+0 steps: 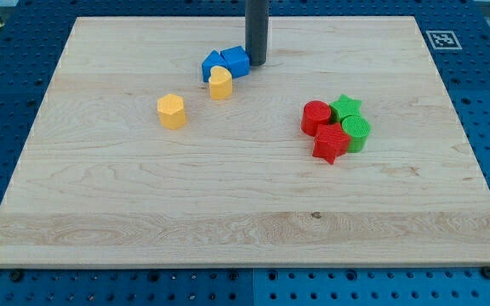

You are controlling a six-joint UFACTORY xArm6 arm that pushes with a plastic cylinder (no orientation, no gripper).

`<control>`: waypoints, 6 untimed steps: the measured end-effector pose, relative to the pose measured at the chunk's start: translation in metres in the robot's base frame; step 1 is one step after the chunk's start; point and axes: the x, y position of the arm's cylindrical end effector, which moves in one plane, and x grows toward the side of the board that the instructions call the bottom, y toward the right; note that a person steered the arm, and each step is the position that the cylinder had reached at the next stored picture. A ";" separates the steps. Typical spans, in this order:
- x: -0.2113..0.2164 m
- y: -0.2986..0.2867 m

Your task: Slightly move the blue cube into the blue triangle towards the left of the board

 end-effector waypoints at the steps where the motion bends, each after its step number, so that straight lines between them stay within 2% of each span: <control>1: 0.000 -0.003; 6: 0.007 -0.014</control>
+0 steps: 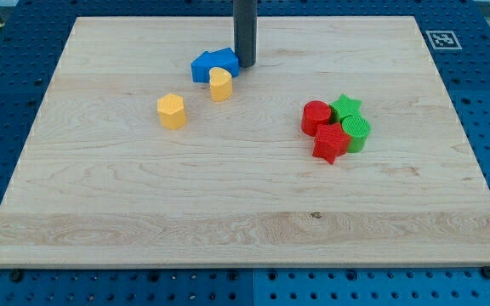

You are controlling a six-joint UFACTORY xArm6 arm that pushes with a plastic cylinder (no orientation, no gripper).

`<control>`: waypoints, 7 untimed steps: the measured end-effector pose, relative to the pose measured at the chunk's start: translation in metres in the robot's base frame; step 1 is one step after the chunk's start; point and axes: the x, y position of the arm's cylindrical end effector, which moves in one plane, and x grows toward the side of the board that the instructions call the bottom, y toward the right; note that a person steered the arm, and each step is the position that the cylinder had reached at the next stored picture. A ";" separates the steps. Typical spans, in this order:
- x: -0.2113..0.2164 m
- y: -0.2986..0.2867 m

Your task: Slightly move the blue cube into the blue triangle towards the left of the board

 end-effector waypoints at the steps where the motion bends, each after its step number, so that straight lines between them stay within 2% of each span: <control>1: 0.008 0.000; 4: 0.008 -0.026; 5: -0.008 -0.025; 6: -0.026 -0.018; 7: -0.022 0.019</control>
